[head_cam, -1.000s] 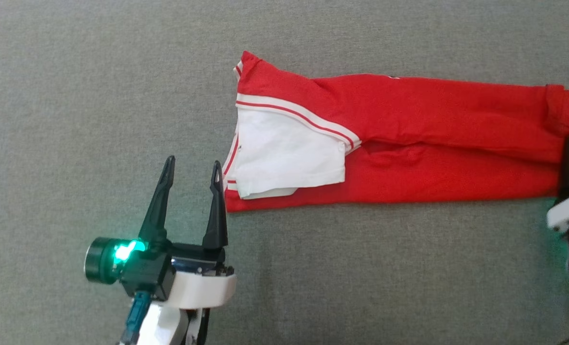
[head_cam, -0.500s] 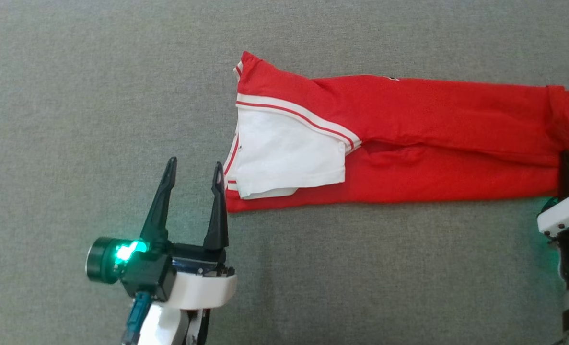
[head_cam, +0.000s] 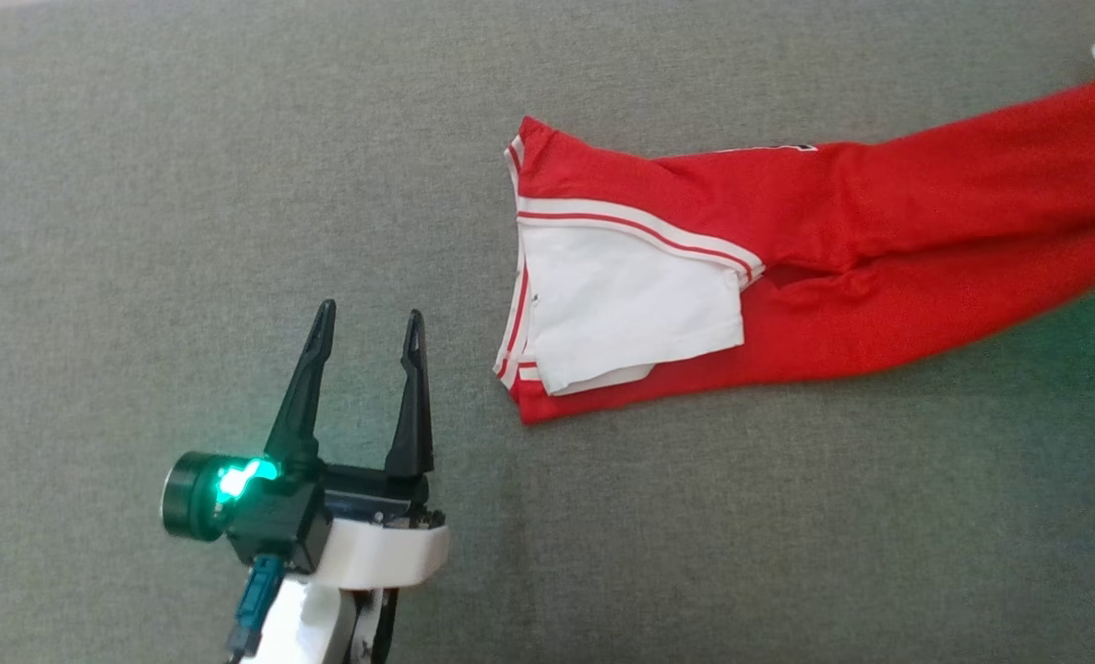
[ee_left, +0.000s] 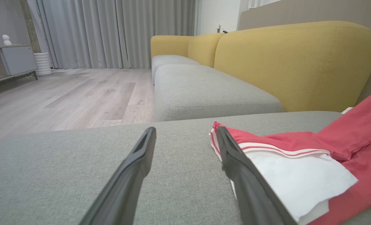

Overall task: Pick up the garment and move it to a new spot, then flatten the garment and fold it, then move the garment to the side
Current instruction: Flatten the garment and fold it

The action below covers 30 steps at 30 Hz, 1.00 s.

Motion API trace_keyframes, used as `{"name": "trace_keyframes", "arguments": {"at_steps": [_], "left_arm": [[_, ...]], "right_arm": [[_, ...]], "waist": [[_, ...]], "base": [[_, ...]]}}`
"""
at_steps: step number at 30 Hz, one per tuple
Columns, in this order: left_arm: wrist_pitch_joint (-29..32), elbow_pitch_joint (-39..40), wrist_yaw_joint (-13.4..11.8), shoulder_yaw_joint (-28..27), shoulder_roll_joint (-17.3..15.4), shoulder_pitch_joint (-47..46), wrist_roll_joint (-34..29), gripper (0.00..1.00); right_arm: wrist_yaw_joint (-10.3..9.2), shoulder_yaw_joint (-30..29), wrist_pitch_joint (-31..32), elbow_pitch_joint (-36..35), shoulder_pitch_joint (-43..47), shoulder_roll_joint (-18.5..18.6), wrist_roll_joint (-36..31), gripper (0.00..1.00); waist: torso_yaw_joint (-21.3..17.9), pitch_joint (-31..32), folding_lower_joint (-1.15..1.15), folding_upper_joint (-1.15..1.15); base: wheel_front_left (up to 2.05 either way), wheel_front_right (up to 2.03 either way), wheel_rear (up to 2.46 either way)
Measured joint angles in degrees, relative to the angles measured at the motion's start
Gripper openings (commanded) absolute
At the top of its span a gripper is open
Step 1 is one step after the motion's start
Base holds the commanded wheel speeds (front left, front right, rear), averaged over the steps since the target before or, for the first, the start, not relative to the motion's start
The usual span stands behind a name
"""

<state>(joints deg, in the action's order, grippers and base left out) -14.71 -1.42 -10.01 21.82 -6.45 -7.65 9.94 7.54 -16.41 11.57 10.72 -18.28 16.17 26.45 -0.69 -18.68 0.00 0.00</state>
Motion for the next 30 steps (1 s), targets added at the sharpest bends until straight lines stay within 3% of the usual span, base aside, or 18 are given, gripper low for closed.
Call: {"name": "trace_keyframes", "arguments": {"at_steps": [7, 12, 18, 28, 29, 30], "left_arm": [[0.00, -1.20, 1.15, -0.42, 0.97, 0.71, -0.51, 1.00], [0.00, -1.62, 2.00, -0.70, 1.65, 1.01, -0.54, 1.00], [0.00, -2.24, 2.99, -0.94, 2.38, 0.98, -0.60, 1.00], [0.00, -3.39, 3.05, -0.94, 3.22, 0.77, -0.43, 1.00], [0.00, -3.43, 3.05, -0.94, 3.23, 0.77, -0.43, 1.00], [0.00, -3.44, 3.05, -0.97, 3.23, 0.77, -0.43, 1.00]], "right_arm": [[0.00, 12.37, 5.05, -14.75, -0.05, -4.42, 7.23, 0.00], [0.00, 22.86, 6.43, -17.94, -0.02, -6.91, 7.86, 0.00], [-0.01, 32.45, 5.58, -12.74, -1.47, -10.74, 8.16, 0.00], [-0.01, 44.25, 3.91, -2.32, -5.39, -11.87, 8.44, 0.00], [-0.01, 45.06, 3.55, -1.49, -5.47, -11.87, 8.44, 0.13], [-0.01, 45.78, 3.52, -0.85, -5.56, -11.85, 8.44, 0.87]], "waist": [[-0.03, 1.31, 0.00, 0.00], [1.00, 1.19, 0.00, 0.00], [2.67, 0.40, 0.00, 0.00], [5.37, -0.53, 0.00, 0.00], [5.47, -0.53, 0.00, 0.00], [5.51, -0.48, 0.00, 0.00]], "base": [[0.00, 0.00, 0.00], [0.00, 0.00, 0.00], [0.00, 0.00, 0.00], [0.00, 0.00, 0.00], [0.00, 0.00, 0.00], [0.00, 0.00, 0.00]]}}
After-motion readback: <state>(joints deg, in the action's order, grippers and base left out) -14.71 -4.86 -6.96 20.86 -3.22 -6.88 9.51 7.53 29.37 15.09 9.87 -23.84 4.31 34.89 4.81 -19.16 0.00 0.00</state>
